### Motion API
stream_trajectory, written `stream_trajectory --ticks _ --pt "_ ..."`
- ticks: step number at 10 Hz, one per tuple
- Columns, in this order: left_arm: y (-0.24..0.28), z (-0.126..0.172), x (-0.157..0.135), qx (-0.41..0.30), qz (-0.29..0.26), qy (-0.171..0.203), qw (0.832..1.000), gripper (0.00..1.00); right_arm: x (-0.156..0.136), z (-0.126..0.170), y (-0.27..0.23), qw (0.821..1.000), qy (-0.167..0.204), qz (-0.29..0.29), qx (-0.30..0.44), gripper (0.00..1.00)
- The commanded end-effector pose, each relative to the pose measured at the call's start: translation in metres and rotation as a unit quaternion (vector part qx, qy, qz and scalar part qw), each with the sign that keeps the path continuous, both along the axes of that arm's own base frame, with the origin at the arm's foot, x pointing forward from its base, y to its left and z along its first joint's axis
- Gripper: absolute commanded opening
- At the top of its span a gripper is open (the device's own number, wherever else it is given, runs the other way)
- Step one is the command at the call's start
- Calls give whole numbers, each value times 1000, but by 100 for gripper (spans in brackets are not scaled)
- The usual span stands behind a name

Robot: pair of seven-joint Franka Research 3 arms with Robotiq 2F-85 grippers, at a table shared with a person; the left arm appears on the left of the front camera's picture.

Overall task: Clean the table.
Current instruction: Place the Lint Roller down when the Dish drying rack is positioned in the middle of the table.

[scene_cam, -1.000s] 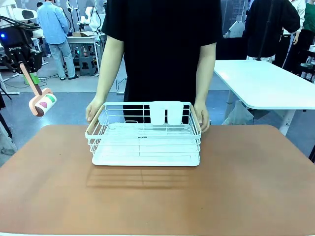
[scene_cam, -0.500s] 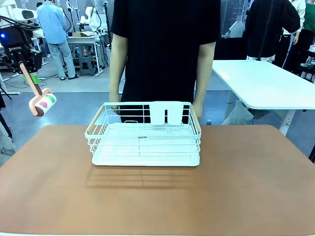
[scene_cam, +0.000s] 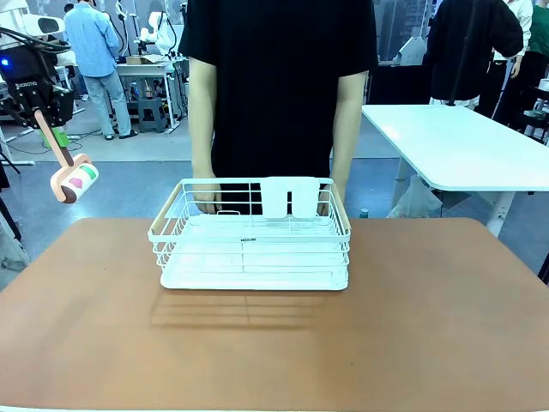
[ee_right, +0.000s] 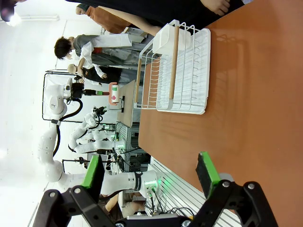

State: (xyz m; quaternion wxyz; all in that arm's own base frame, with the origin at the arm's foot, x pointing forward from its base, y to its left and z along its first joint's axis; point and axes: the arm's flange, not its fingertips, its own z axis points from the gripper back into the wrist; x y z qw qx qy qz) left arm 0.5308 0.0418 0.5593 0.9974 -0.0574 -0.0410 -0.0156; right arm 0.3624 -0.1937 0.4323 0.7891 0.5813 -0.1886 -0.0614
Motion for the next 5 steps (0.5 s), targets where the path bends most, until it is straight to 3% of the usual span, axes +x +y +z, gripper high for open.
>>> stream_trajectory --ticks 1,2,3,4,5 --pt "2 4 -1 6 0 1 1000 21 0 4 0 1000 -7 1 7 100" --pt "0 0 0 0 0 0 1000 21 0 4 0 1000 -7 1 7 100" --pt "-8 0 19 -17 160 -28 987 21 0 4 0 1000 -7 1 7 100" --pt "-6 -8 33 -20 330 -27 943 21 0 4 0 1000 -7 1 7 100" --pt "-3 -19 37 -28 397 -50 916 21 0 4 0 1000 -7 1 7 100"
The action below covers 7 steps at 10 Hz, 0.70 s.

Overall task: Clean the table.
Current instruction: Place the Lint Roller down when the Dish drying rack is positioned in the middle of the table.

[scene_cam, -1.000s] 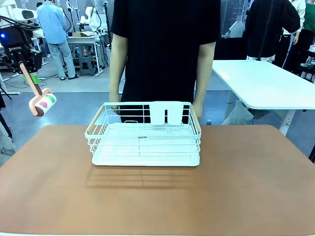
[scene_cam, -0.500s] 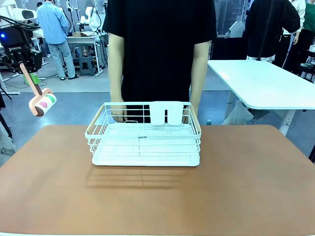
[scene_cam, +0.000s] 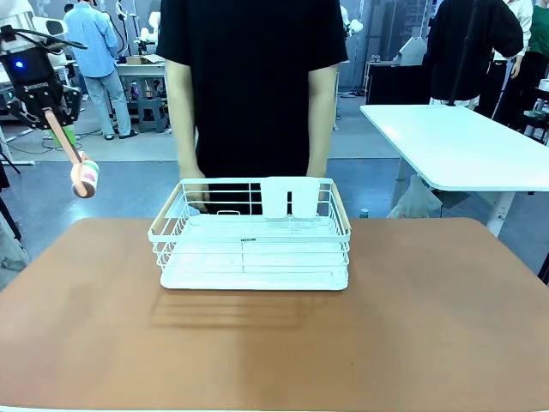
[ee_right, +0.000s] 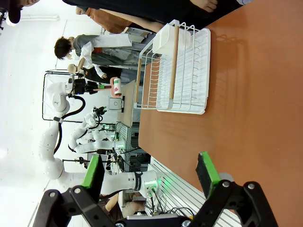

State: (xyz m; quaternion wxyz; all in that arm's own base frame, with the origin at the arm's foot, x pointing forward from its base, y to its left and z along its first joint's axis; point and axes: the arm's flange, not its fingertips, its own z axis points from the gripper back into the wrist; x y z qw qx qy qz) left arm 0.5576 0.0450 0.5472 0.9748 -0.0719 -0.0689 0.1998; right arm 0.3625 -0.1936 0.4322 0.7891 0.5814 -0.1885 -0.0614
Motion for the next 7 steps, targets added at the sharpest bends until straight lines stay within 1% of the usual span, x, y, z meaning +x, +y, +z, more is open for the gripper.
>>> stream_trajectory --ticks 1,2,3,4,5,6,7 --pt "-5 -13 9 -12 245 -30 969 21 0 4 0 1000 -7 1 7 100" --pt "-11 -24 7 -14 344 -52 937 21 0 4 0 1000 -7 1 7 100" --pt "-16 -34 0 -16 383 -64 921 21 0 4 0 1000 -7 1 7 100" --pt "-18 -40 -5 -61 407 -61 909 21 0 4 0 1000 -7 1 7 100" --pt "-21 -44 -7 -58 455 -67 886 21 0 4 0 1000 -7 1 7 100" --pt "-26 -48 -13 -50 479 -53 875 21 0 4 0 1000 -7 1 7 100" --pt "-30 -48 -17 -52 488 -43 870 21 0 4 0 1000 -7 1 7 100"
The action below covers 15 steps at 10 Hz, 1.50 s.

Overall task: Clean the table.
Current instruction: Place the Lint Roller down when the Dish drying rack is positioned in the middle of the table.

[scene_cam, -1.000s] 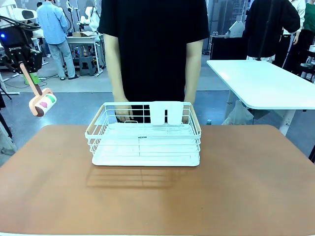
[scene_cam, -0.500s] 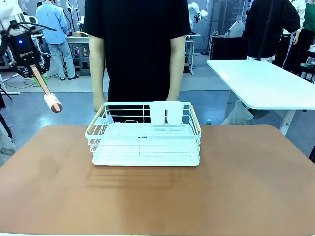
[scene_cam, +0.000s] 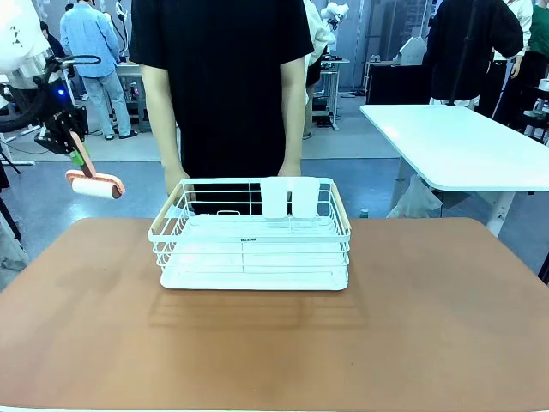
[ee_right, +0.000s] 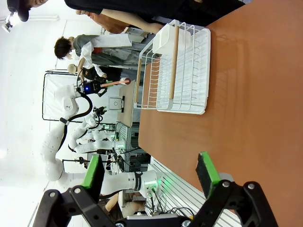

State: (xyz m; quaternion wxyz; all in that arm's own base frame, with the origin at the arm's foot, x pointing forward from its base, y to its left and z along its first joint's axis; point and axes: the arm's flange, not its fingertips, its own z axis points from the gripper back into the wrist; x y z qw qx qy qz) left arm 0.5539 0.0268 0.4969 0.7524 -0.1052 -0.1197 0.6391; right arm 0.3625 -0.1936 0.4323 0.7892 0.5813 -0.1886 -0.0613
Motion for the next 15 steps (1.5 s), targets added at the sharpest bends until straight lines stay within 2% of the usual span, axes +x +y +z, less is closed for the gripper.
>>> stream_trajectory --ticks 1,2,6,7,8,9,10,11,12,15 --pt "-12 6 -19 14 -40 20 999 21 0 4 0 1000 -7 1 7 100" --pt "0 0 0 0 0 0 1000 21 0 4 0 1000 -7 1 7 100" --pt "-4 -3 -4 3 -1 8 1000 21 0 4 0 1000 -7 1 7 100" --pt "-3 -21 -5 -21 -17 -6 1000 21 0 4 0 1000 -7 1 7 100" --pt "-7 -41 -6 -8 1 -31 999 21 0 4 0 1000 -7 1 7 100" --pt "-9 -49 -10 -16 5 -37 999 21 0 4 0 1000 -7 1 7 100" --pt "-10 -60 -13 -26 32 -60 997 21 0 4 0 1000 -7 1 7 100" --pt "-11 -74 -23 -14 42 -65 997 21 0 4 0 1000 -7 1 7 100" --pt "-12 -87 -27 -17 48 -56 997 21 0 4 0 1000 -7 1 7 100" --pt "-10 -118 -22 -49 46 -46 997 21 0 4 0 1000 -7 1 7 100"
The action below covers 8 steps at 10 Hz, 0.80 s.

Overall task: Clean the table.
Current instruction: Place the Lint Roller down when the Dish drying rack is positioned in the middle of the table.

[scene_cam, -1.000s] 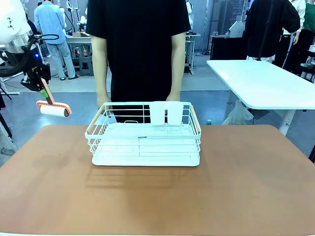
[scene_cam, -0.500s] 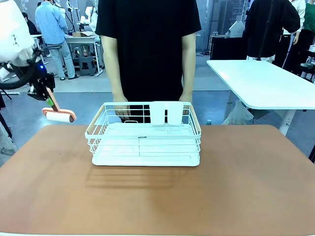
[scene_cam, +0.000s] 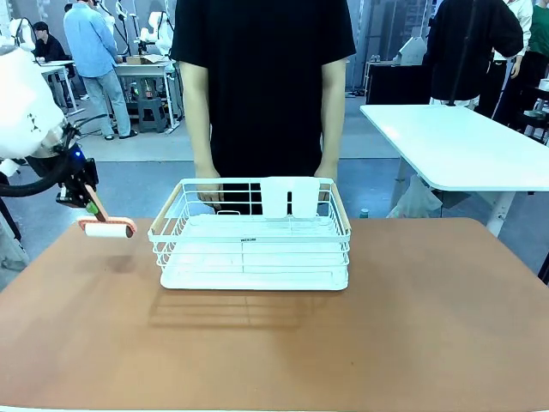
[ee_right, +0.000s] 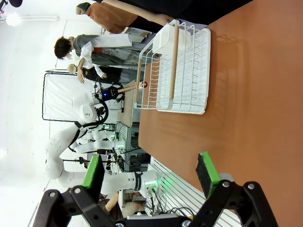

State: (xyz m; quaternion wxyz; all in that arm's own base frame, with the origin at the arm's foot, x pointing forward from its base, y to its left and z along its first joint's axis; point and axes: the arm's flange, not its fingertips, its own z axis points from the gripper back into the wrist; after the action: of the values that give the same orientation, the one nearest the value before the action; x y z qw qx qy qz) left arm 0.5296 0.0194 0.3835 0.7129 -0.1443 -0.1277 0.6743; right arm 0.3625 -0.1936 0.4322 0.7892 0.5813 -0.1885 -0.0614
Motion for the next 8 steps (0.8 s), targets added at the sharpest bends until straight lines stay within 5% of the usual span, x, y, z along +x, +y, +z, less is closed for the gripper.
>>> stream_trajectory --ticks 1,6,7,8 --pt "-1 -13 4 -20 4 -21 1000 21 0 4 0 1000 -7 1 7 100" --pt "-3 -47 -2 -18 11 -9 1000 21 0 4 0 1000 -7 1 7 100" --pt "-2 -44 -5 -16 10 -12 1000 63 0 4 0 1000 -7 1 7 100" --pt "-3 -43 -9 -14 7 -10 1000 67 0 4 0 1000 -7 1 7 100"
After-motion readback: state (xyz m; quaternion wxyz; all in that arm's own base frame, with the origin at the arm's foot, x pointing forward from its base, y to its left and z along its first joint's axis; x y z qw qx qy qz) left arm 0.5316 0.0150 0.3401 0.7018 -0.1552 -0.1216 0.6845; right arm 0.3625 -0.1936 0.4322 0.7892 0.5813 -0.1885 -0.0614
